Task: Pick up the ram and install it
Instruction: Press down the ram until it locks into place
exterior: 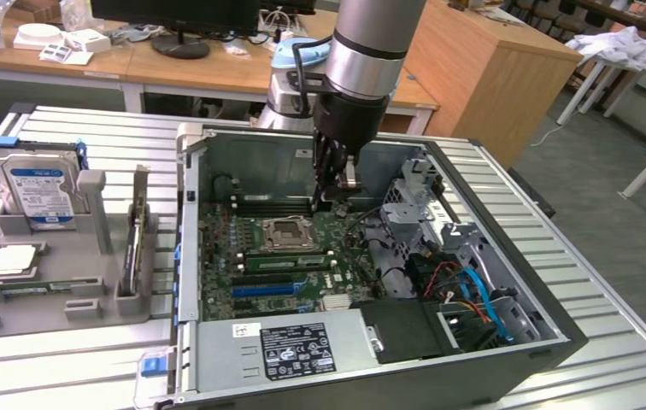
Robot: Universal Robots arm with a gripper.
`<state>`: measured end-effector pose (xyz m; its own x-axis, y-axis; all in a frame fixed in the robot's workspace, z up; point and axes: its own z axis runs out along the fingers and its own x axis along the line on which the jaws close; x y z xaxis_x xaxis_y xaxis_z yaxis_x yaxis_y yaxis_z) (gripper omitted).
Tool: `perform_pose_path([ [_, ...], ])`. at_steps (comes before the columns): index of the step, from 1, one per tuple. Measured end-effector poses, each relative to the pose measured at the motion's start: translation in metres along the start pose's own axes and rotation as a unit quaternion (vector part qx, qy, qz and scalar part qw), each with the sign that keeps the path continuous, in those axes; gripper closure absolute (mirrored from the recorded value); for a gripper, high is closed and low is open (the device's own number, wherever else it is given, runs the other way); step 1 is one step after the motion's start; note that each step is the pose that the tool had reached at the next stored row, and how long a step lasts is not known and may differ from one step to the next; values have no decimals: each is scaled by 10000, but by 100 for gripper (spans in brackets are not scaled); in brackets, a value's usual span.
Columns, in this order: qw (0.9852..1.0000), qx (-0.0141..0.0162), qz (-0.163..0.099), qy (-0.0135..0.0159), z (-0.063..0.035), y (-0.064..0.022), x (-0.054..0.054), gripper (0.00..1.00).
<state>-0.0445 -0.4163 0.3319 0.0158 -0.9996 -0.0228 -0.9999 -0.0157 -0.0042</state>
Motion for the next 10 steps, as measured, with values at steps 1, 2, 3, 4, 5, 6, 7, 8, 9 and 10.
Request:
perform_pose_path([
  [1,10000,0,0,0,0,0,0,81],
  [2,10000,0,0,0,0,0,0,81],
  [3,10000,0,0,0,0,0,0,81],
  [4,10000,0,0,0,0,0,0,81],
  [5,10000,0,0,0,0,0,0,82],
  [6,10000,0,0,0,0,0,0,89],
  [7,10000,0,0,0,0,0,0,89],
  [8,10000,0,0,0,0,0,0,90],
  [9,10000,0,0,0,0,0,0,90],
  [10,10000,0,0,0,0,0,0,90],
])
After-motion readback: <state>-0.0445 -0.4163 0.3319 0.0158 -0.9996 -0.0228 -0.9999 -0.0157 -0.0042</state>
